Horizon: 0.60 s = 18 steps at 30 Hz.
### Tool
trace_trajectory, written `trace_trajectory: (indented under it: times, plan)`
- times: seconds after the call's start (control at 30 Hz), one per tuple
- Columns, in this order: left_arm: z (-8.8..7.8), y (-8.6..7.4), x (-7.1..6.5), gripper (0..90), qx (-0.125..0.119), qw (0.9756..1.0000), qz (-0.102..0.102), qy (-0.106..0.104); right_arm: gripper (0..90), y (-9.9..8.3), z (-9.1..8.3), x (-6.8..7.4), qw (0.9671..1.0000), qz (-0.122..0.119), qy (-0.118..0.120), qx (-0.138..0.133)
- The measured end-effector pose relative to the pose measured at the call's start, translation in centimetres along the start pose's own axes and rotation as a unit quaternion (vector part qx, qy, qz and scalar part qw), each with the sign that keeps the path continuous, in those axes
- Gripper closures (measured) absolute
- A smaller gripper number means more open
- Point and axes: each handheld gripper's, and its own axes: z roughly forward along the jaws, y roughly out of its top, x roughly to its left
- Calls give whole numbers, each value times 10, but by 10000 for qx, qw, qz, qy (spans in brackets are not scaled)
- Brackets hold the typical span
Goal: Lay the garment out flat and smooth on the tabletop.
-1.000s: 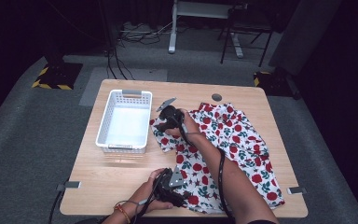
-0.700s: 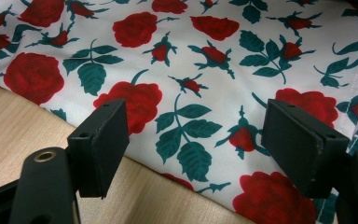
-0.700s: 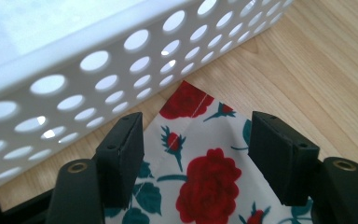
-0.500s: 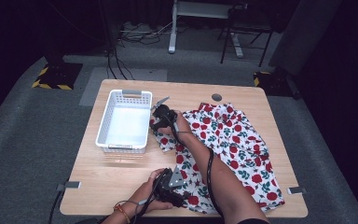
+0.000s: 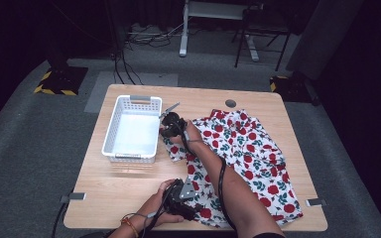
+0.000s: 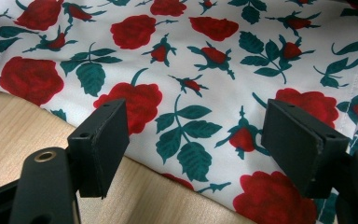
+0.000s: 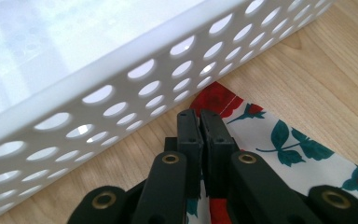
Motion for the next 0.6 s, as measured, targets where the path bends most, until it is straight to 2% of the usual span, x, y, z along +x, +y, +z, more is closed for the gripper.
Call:
trace_trajectory:
  times: [0.13,0.37,0.6]
  plan:
    - [0,0,0,230,-3,10000,-3,0,881,-1,-3,0,10000,-32,-26,-21]
    - [0,0,0,230,-3,10000,-4,0,885,-3,-20,-4,9993,-1,-119,-360]
    - [0,0,0,230,-3,10000,-5,-1,885,-17,-48,-13,9968,177,-159,-770]
